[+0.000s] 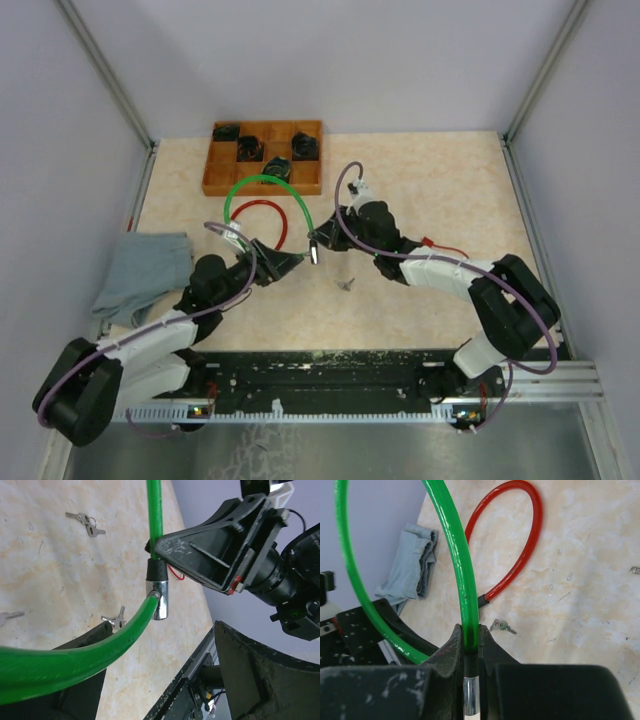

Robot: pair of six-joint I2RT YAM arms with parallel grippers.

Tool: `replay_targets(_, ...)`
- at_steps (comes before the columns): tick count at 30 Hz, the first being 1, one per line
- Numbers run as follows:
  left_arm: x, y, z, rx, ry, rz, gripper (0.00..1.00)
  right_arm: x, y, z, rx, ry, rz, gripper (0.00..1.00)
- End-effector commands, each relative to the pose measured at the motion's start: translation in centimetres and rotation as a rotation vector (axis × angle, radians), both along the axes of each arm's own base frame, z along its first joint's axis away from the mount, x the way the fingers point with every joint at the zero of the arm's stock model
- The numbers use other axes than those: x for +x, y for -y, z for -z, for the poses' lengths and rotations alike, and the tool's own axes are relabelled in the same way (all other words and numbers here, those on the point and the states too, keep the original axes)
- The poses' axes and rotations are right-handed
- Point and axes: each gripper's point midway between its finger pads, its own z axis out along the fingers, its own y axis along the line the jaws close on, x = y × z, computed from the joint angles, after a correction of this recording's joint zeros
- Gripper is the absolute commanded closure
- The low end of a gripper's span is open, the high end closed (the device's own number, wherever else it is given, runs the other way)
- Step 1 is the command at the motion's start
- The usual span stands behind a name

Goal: Unlock with the key
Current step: Pick up the lock from the center of the board.

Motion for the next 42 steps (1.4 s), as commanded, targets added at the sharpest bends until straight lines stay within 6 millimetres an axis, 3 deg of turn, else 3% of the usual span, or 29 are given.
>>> replay_targets(1, 0.1, -1.0, -1.1, 0.088, 0.025, -0.038, 0.14, 0.9, -0.4, -4.4, 0.027, 0.142, 0.014, 1.0)
replay_targets(7, -0.5, -2.0, -2.4, 0.22, 0.032, -0.026, 0.15, 1.4, -0.2, -4.1, -0.053, 0.183, 0.001, 1.0)
replay_targets(16, -1.8, -2.3, -4.3, 0.373, -0.021, 0.061, 0.16, 2.4, 1.3, -1.9, -0.158, 0.165, 0.03, 1.0)
replay_targets(21, -2.1, -4.4, -3.5, 0.459, -0.08, -0.008, 0.16, 3.2, 3.0, -1.1, -0.184, 0.155, 0.063, 1.0)
replay_targets(25, -2.0, -5.0, -3.1, 0.462, -0.076, -0.04, 0.16, 3.4, 3.1, -1.4, -0.218, 0.176, 0.028, 1.0)
replay_targets(32, -0.1, -1.1, -4.8, 0.312, 0.034, 0.05, 0.16, 2.4, 2.1, -1.5, -0.202, 0.173, -0.052, 1.0)
replay_targets(42, 1.7, 3.7, -0.2, 0.212, -0.025, 0.212, 0.25, 1.0, -0.2, -2.1, -0.147, 0.183, -0.156, 1.0)
